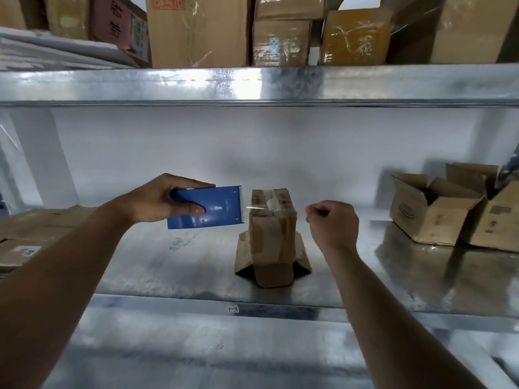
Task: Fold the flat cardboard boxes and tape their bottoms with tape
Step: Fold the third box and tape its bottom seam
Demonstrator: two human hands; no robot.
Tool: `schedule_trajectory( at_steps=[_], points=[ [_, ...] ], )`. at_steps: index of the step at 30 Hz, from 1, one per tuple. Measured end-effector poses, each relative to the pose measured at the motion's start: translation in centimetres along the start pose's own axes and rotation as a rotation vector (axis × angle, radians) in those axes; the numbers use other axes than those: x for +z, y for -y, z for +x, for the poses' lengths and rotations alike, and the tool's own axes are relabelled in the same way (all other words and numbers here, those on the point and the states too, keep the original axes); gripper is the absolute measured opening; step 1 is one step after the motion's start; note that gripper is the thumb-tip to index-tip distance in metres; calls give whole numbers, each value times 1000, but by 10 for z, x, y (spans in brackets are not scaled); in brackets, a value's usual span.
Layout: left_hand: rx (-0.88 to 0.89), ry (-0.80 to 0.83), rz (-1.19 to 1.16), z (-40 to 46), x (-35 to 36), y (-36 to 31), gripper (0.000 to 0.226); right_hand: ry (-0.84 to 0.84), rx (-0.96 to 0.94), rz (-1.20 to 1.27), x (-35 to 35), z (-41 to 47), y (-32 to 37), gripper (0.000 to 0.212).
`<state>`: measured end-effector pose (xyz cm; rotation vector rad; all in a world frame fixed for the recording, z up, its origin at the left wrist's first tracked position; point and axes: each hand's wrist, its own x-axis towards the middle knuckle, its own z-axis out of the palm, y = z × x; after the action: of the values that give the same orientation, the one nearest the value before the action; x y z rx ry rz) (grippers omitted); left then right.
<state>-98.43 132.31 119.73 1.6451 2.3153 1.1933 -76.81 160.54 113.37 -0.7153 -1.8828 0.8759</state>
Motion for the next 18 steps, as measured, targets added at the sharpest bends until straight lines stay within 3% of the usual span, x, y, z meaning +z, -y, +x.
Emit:
schedule_trajectory(
  at_steps=[9, 18],
  points=[
    [-18, 81, -110, 16, -5, 20, 49, 51, 132, 54, 11, 4, -7, 10],
    [-73, 109, -136, 15, 10, 44, 51, 190, 384, 279, 22, -5, -17, 11]
  ],
)
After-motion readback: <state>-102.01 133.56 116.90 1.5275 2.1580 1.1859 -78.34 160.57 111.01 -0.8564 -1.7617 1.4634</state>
